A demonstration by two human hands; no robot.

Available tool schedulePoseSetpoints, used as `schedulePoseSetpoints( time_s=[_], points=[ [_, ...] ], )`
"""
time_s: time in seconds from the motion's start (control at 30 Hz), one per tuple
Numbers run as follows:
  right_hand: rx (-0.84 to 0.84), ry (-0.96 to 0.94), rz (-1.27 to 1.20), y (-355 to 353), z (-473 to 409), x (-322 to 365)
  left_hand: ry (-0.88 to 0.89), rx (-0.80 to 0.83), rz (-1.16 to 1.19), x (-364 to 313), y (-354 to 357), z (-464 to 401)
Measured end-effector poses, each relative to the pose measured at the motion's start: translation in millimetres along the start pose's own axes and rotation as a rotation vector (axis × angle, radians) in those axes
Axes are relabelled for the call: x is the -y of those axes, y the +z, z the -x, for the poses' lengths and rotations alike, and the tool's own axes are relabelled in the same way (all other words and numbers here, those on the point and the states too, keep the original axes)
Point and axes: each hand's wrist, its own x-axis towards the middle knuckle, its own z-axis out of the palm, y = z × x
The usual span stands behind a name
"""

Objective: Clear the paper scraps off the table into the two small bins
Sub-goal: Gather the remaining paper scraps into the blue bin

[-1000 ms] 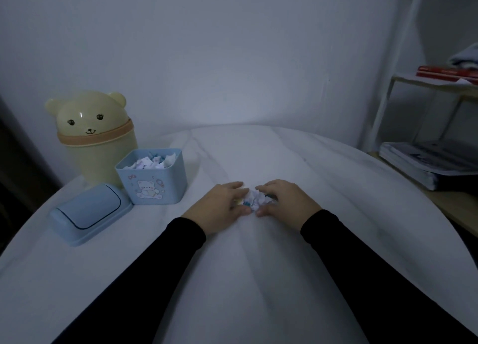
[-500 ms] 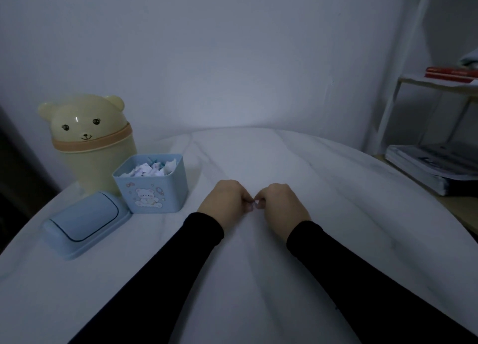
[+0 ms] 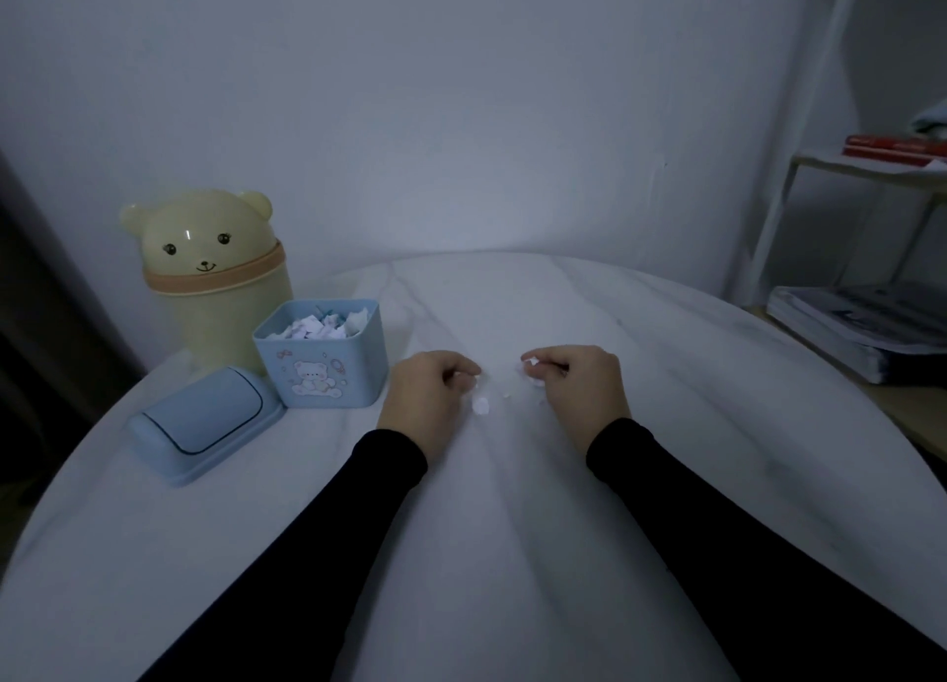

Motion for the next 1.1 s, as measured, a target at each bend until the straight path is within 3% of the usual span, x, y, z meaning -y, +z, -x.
schedulePoseSetpoints(
  time_s=[0.2, 0.4, 0.63, 0.93, 1.1],
  points=[
    [0.011, 0.088, -0.207, 19.2, -4.3, 21.5, 0.053, -0.109, 0.105, -4.7, -35.4, -1.2],
    [0.129, -0.068, -0.287, 70.9, -27.0, 93.3, 0.042, -0.21, 0.136, 10.5, -103.1, -31.0],
    [0.27, -0.137, -0.142, 138.6, -45.2, 136.6, -0.055, -0.224, 0.208, 58.0, -149.2, -51.3],
    [0.48, -0.332, 0.442, 133.8, -59.1, 139.8, -0.08, -0.051, 0.042, 70.5, -151.8, -66.2],
    [0.433, -0.355, 0.432, 128.2, -59.0, 145.7, -0.073, -0.061, 0.025, 66.8, -151.9, -62.9]
  ],
)
